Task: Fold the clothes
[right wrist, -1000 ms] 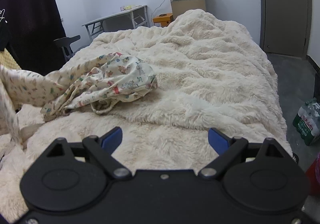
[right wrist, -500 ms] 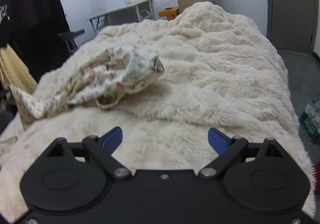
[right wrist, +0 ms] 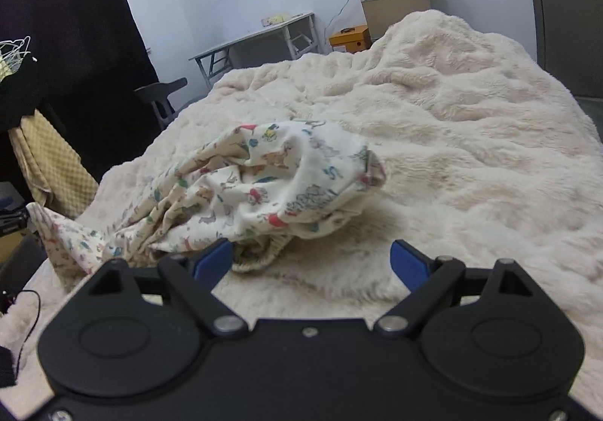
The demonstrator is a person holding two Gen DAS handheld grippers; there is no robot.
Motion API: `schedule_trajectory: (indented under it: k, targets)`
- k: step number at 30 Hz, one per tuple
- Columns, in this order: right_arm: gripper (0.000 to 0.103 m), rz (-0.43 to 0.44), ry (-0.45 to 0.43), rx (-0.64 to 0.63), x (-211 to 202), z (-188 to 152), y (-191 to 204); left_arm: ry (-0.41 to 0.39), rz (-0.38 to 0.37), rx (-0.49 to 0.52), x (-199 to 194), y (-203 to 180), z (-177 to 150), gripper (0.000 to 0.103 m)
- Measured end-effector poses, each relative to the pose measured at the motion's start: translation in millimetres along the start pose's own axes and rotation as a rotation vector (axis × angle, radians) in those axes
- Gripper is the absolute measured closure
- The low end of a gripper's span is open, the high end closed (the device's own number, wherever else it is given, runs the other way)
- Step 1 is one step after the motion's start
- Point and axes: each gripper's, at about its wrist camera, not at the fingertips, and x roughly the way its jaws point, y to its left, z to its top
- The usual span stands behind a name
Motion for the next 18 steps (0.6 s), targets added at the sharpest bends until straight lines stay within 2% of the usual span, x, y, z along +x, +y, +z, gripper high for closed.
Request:
schedule_trajectory:
  k: [2, 4, 7, 10, 14, 15, 18]
  targets:
    - [0.014, -0.003, 0.008, 0.003, 6, 0, 1, 0.117, 0.116, 0.056, 26, 3, -15, 0.018]
    - [0.014, -0.011, 0.013, 0.004, 10, -2, 2, 0.174, 0.146, 0.108, 30, 3, -24, 0.018]
    - [0.014, 0.003, 0.016, -0.002, 9, -5, 6, 0.215, 0.116, 0.156, 25, 4, -31, 0.015]
    - [0.014, 0.015, 0.028, -0.037, 11, -6, 13, 0.183, 0.064, 0.179, 14, 1, -30, 0.016]
    - [0.014, 0.031, 0.053, -0.049, 22, -7, 23, 0.116, -0.129, 0.112, 4, 1, -24, 0.016]
    - [0.014, 0.025, 0.058, -0.048, 26, -7, 24, 0.120, -0.121, 0.133, 2, -2, -25, 0.016]
    - [0.032, -0.007, 0.039, -0.036, 30, -8, 22, 0.151, -0.012, 0.249, -2, -13, -27, 0.016]
